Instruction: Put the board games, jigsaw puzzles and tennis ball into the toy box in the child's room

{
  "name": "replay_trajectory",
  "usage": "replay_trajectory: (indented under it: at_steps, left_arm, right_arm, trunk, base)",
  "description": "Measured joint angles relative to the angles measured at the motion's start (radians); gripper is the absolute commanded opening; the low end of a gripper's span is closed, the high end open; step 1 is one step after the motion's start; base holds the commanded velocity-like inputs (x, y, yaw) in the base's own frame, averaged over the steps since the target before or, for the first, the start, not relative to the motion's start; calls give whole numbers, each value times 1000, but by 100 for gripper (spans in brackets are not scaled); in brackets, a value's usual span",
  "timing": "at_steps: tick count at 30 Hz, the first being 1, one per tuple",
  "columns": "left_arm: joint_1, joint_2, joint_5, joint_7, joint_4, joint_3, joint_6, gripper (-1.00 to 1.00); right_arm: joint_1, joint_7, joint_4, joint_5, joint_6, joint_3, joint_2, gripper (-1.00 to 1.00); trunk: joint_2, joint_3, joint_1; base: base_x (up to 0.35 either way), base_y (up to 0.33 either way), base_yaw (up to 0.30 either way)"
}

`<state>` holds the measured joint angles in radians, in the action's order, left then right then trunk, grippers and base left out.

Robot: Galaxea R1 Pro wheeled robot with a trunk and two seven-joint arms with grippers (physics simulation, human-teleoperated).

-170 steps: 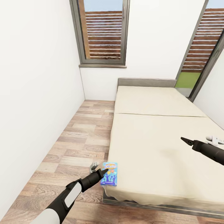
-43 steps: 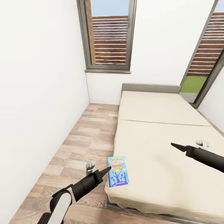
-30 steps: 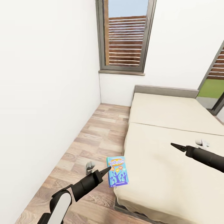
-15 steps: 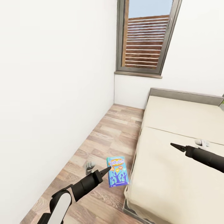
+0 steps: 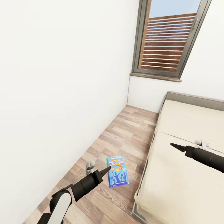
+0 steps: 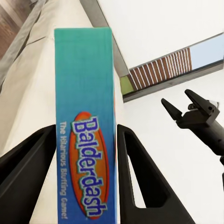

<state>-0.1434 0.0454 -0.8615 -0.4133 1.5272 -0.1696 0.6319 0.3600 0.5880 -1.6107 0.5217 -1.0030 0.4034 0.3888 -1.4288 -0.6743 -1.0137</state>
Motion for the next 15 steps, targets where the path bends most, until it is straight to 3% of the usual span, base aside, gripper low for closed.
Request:
replay_trajectory:
  at_steps: [15]
  left_arm:
    - [0,0,-1,0,0,-1,0,-100]
  right_arm:
    - [-1,2,-1,0,1,-2,-1,100]
  trunk:
    - [105,47,58]
  base:
    - [0,0,296]
